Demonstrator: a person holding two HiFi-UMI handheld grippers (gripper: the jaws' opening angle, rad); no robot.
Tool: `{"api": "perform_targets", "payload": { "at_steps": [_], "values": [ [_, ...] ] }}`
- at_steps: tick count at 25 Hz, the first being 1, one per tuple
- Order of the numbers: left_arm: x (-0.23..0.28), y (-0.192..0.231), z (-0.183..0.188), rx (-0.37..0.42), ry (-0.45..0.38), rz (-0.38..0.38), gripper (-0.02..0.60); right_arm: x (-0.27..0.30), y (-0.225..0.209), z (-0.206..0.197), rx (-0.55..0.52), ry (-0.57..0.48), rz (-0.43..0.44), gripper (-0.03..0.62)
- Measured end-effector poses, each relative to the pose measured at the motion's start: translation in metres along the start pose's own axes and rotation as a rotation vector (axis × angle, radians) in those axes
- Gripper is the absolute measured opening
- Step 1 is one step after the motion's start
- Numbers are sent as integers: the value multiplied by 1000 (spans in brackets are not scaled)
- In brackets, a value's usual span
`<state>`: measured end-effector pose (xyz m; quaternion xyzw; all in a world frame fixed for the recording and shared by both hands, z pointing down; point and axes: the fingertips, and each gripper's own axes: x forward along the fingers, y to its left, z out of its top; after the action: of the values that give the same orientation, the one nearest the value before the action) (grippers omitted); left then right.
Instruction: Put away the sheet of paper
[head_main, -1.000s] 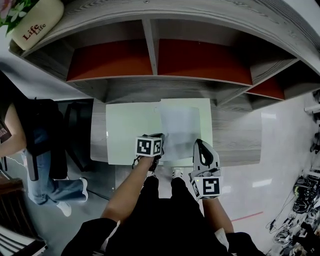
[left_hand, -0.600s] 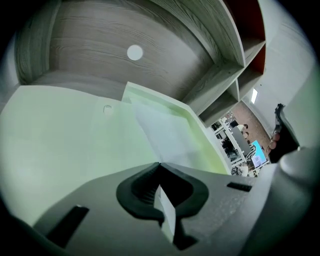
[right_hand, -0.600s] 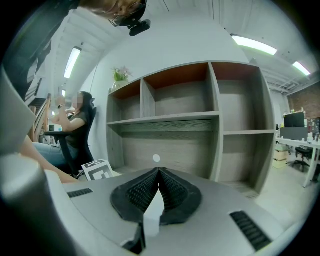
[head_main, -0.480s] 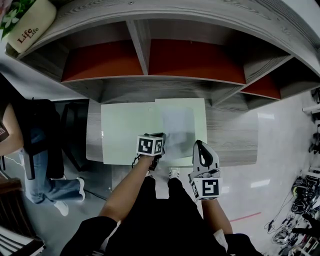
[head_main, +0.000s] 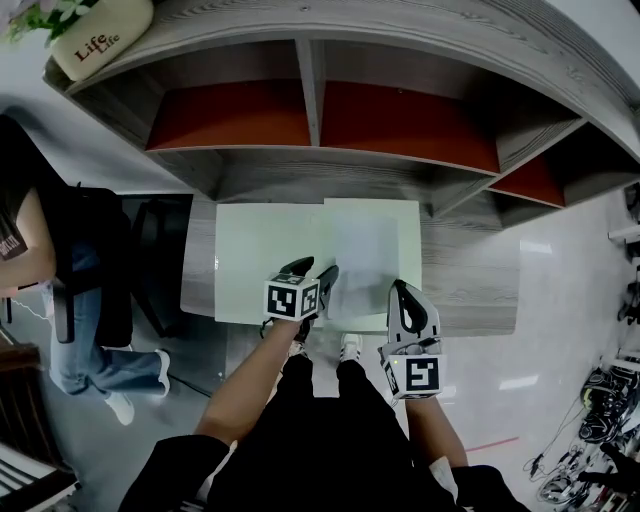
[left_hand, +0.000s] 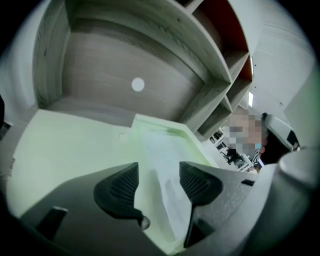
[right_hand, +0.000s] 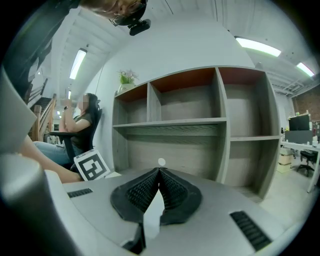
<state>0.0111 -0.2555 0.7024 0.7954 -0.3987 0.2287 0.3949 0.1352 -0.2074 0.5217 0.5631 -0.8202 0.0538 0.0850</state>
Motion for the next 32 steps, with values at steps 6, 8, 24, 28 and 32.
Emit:
{"api": "perform_targets", "payload": {
  "at_steps": [6, 8, 24, 28, 32],
  "values": [
    [-85, -25, 64, 163, -312, 32, 77, 6, 24, 23, -24, -47, 45, 17],
    [-118, -41, 83, 198, -451, -2, 30, 6, 34, 32, -28, -67, 62, 17],
    [-280, -68, 110, 371, -839, 108, 8, -8, 90, 119, -85, -217, 157, 17],
    [-294, -69, 115, 373, -874, 130, 8, -8, 91, 133, -98, -247, 153, 17],
    [-300, -73, 121, 382, -896, 139, 8, -7, 90, 145, -105, -270, 147, 17]
  ]
}}
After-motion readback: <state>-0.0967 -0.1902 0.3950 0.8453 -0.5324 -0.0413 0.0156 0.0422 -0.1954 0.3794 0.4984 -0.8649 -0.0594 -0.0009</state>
